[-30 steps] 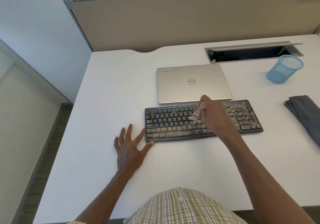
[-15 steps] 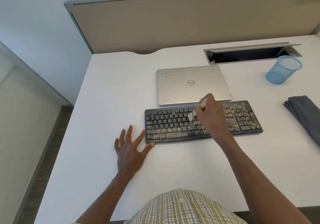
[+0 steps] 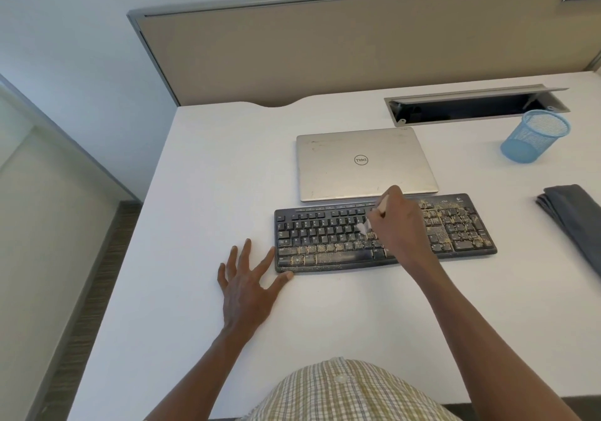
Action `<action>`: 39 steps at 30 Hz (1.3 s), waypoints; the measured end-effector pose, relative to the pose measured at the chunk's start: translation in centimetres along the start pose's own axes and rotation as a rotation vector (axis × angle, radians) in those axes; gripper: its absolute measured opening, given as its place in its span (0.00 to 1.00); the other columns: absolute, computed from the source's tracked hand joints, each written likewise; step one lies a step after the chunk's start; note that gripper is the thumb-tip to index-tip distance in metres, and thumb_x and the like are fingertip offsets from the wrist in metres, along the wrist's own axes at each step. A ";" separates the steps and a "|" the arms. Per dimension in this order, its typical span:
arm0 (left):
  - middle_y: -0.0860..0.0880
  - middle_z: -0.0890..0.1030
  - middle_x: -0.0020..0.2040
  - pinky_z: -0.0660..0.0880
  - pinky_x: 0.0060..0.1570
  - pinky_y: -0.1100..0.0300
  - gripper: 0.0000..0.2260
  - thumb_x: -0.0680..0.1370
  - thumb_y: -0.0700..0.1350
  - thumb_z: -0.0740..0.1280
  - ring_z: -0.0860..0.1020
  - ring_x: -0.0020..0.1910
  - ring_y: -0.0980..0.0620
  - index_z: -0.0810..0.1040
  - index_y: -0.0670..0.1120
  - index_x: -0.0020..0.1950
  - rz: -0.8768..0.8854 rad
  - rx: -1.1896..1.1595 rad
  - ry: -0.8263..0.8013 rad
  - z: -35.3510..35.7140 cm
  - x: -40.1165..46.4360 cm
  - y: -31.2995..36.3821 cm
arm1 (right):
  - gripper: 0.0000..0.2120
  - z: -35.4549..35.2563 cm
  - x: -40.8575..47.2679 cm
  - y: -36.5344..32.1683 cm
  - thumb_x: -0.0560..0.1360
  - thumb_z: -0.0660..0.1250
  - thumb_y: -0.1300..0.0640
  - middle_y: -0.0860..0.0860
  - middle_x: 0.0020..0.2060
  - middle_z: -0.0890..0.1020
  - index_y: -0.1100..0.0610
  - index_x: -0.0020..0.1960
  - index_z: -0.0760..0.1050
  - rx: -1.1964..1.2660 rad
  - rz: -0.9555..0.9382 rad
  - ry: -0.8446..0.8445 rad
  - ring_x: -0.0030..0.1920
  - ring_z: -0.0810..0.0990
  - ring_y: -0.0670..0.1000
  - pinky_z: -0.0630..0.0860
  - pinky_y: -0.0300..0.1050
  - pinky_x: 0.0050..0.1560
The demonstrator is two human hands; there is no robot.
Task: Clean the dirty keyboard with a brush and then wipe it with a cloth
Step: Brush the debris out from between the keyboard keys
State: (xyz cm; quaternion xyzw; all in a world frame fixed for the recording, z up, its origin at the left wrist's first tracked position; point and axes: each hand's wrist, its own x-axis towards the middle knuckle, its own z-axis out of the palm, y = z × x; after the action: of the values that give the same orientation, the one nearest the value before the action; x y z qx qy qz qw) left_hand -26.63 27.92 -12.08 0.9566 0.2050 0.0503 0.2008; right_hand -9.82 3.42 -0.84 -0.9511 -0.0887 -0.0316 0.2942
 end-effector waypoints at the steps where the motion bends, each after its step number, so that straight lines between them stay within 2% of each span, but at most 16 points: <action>1: 0.49 0.56 0.83 0.45 0.78 0.43 0.34 0.73 0.78 0.51 0.48 0.82 0.47 0.69 0.66 0.75 -0.001 0.001 -0.004 0.0 0.0 0.0 | 0.05 -0.1 0.2 0.1 0.77 0.65 0.62 0.55 0.33 0.79 0.61 0.48 0.69 0.000 0.008 0.003 0.33 0.79 0.55 0.78 0.51 0.32; 4: 0.49 0.56 0.83 0.45 0.78 0.43 0.34 0.73 0.78 0.51 0.48 0.82 0.47 0.69 0.66 0.75 0.004 -0.004 0.001 0.0 -0.1 -0.1 | 0.04 -0.1 0.3 -0.2 0.77 0.64 0.62 0.56 0.35 0.79 0.61 0.50 0.69 0.027 -0.011 0.036 0.34 0.78 0.56 0.75 0.49 0.31; 9: 0.49 0.56 0.83 0.45 0.78 0.42 0.34 0.73 0.78 0.51 0.48 0.82 0.47 0.68 0.66 0.75 0.005 0.006 0.000 0.2 0.0 -0.2 | 0.02 -0.5 -0.1 0.0 0.78 0.62 0.63 0.55 0.34 0.79 0.61 0.48 0.69 -0.046 -0.035 -0.024 0.32 0.77 0.54 0.72 0.44 0.29; 11: 0.49 0.56 0.83 0.46 0.78 0.42 0.34 0.73 0.78 0.51 0.48 0.82 0.46 0.68 0.66 0.75 0.009 0.010 0.000 0.2 0.1 -0.1 | 0.00 -1.0 -0.1 -0.2 0.78 0.62 0.64 0.53 0.32 0.78 0.61 0.49 0.70 -0.002 -0.083 -0.018 0.30 0.76 0.50 0.68 0.41 0.26; 13: 0.48 0.57 0.83 0.46 0.78 0.41 0.34 0.73 0.78 0.51 0.48 0.82 0.46 0.69 0.66 0.75 0.008 0.004 0.001 0.2 0.1 -0.2 | 0.01 -1.1 -0.1 -0.6 0.79 0.61 0.64 0.48 0.29 0.75 0.60 0.49 0.71 0.092 -0.163 -0.079 0.26 0.72 0.42 0.64 0.33 0.23; 15: 0.48 0.57 0.83 0.46 0.78 0.41 0.34 0.73 0.78 0.52 0.49 0.82 0.46 0.69 0.66 0.75 0.011 -0.003 0.006 0.2 0.0 -0.2 | 0.05 -0.8 -0.2 -1.0 0.78 0.63 0.66 0.45 0.28 0.74 0.57 0.48 0.72 0.132 -0.247 -0.164 0.25 0.69 0.40 0.65 0.33 0.23; 18: 0.48 0.57 0.83 0.46 0.78 0.42 0.34 0.73 0.78 0.51 0.49 0.82 0.46 0.69 0.66 0.75 0.011 0.006 0.006 0.2 0.0 -0.1 | 0.08 -0.3 -0.2 -0.5 0.76 0.64 0.69 0.48 0.33 0.80 0.57 0.47 0.73 0.085 -0.297 -0.230 0.29 0.72 0.39 0.66 0.32 0.27; 23: 0.48 0.57 0.83 0.47 0.78 0.42 0.34 0.73 0.78 0.52 0.49 0.82 0.46 0.69 0.66 0.75 0.009 0.012 0.008 0.1 0.1 -0.2 | 0.12 -1.6 0.5 1.0 0.74 0.62 0.71 0.49 0.34 0.80 0.55 0.47 0.73 -0.079 -0.259 -0.229 0.33 0.78 0.47 0.69 0.39 0.29; 24: 0.48 0.57 0.83 0.47 0.78 0.42 0.34 0.73 0.78 0.52 0.50 0.82 0.45 0.69 0.65 0.75 0.010 0.012 0.008 0.2 0.1 -0.2 | 0.11 -2.0 0.5 1.0 0.74 0.62 0.71 0.49 0.34 0.80 0.55 0.47 0.74 -0.091 -0.243 -0.231 0.34 0.78 0.48 0.68 0.37 0.28; 26: 0.49 0.57 0.83 0.47 0.78 0.42 0.34 0.73 0.78 0.52 0.49 0.82 0.46 0.69 0.66 0.75 0.010 0.014 0.007 0.2 0.1 -0.1 | 0.09 -2.3 0.6 0.6 0.75 0.62 0.70 0.50 0.34 0.79 0.57 0.47 0.74 -0.028 -0.240 -0.217 0.30 0.75 0.43 0.63 0.30 0.25; 28: 0.49 0.57 0.83 0.46 0.78 0.42 0.34 0.73 0.78 0.51 0.49 0.82 0.46 0.69 0.66 0.75 0.008 0.012 0.005 0.1 0.0 -0.1 | 0.09 -1.9 0.5 0.0 0.76 0.63 0.69 0.49 0.33 0.79 0.55 0.46 0.74 0.030 -0.275 -0.202 0.27 0.71 0.40 0.63 0.32 0.25; 30: 0.49 0.57 0.83 0.46 0.78 0.42 0.34 0.73 0.78 0.51 0.49 0.82 0.46 0.69 0.66 0.75 0.009 0.010 0.005 0.1 0.0 -0.1 | 0.10 -1.1 0.4 0.1 0.76 0.63 0.69 0.49 0.33 0.80 0.54 0.46 0.72 0.044 -0.292 -0.231 0.28 0.73 0.42 0.67 0.38 0.27; 34: 0.48 0.56 0.83 0.46 0.78 0.42 0.34 0.73 0.78 0.51 0.49 0.82 0.46 0.68 0.66 0.75 0.007 0.016 -0.002 0.0 0.1 -0.1 | 0.10 -1.3 0.4 1.1 0.75 0.63 0.70 0.48 0.34 0.79 0.56 0.49 0.73 -0.054 -0.244 -0.216 0.32 0.75 0.44 0.63 0.35 0.28; 36: 0.48 0.57 0.83 0.47 0.78 0.42 0.34 0.73 0.78 0.51 0.49 0.82 0.46 0.69 0.66 0.75 0.009 0.014 0.000 0.1 0.0 -0.1 | 0.08 -2.2 0.4 1.6 0.75 0.64 0.68 0.48 0.33 0.77 0.57 0.49 0.73 -0.087 -0.219 -0.194 0.31 0.73 0.42 0.61 0.35 0.29; 37: 0.48 0.57 0.83 0.47 0.78 0.42 0.34 0.73 0.77 0.52 0.49 0.82 0.46 0.69 0.65 0.75 0.012 0.012 0.004 0.1 0.0 -0.1 | 0.06 -2.5 0.4 1.7 0.76 0.65 0.66 0.49 0.33 0.77 0.57 0.50 0.72 -0.089 -0.197 -0.175 0.31 0.72 0.41 0.61 0.35 0.28; 39: 0.48 0.57 0.83 0.47 0.78 0.42 0.34 0.73 0.78 0.52 0.49 0.82 0.46 0.69 0.65 0.75 0.013 0.010 0.007 0.2 0.0 -0.1 | 0.03 -3.0 0.4 1.8 0.76 0.64 0.63 0.52 0.32 0.78 0.59 0.50 0.72 -0.052 -0.133 -0.085 0.30 0.75 0.47 0.68 0.40 0.26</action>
State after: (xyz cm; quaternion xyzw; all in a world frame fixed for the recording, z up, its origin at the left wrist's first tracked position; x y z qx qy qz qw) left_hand -26.63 27.93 -12.29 0.9588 0.1998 0.0538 0.1949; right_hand -9.09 0.31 0.68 -0.9509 -0.1634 -0.0129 0.2626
